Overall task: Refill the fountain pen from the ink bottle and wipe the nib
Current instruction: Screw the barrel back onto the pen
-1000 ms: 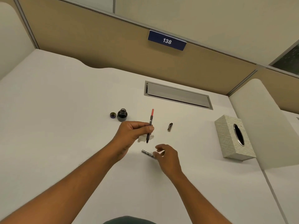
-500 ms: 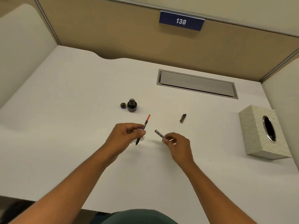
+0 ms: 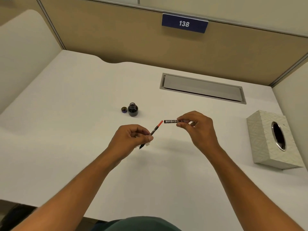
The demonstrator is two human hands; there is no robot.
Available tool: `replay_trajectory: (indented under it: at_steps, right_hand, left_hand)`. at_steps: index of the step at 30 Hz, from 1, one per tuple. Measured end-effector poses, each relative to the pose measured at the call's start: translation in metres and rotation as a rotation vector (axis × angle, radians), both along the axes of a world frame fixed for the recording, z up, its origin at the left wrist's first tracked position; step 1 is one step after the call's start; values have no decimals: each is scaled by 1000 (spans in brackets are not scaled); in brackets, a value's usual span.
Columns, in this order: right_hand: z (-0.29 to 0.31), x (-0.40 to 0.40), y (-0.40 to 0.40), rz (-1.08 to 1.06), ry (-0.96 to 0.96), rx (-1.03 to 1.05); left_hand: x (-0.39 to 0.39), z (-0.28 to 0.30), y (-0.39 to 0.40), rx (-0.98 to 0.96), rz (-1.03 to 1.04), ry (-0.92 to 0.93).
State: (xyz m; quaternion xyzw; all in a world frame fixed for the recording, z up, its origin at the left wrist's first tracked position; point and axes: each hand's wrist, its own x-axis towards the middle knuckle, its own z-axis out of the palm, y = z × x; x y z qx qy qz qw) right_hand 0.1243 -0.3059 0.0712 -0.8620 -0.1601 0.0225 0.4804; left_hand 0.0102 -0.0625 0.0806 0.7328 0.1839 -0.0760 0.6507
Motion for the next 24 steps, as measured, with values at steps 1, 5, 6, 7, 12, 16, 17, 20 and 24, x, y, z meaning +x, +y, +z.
replay_trajectory:
  at_steps: [1,5,6,7,12,16,17,20,24]
  right_hand:
    - [-1,0,0,9,-7,2]
    - [-2,-4,3,31,-13,12]
    - [-2,-6,3,37,-16,13]
    - [-2,-7,3,47,-23,10]
    - [-1,-7,-1,104,-95,-35]
    - [-4,-16,-1,122,-82,-58]
    - [-5,-20,0,123,-65,-53]
    - [-7,-35,5,122,-14,-19]
    - [-6,-55,18,90,52,37]
  left_hand:
    - [-1,0,1,-1,0,-3]
    - [-3,-4,4,18,0,-5]
    - [-3,-4,4,21,1,-4]
    - [-4,-4,4,20,3,-3]
    - [-4,-3,6,28,29,2]
    - [-1,-1,3,-32,135,-36]
    - [0,0,2,-70,176,-53]
    - [0,1,-5,-196,304,-75]
    - [-1,-3,-14,-452,408,-58]
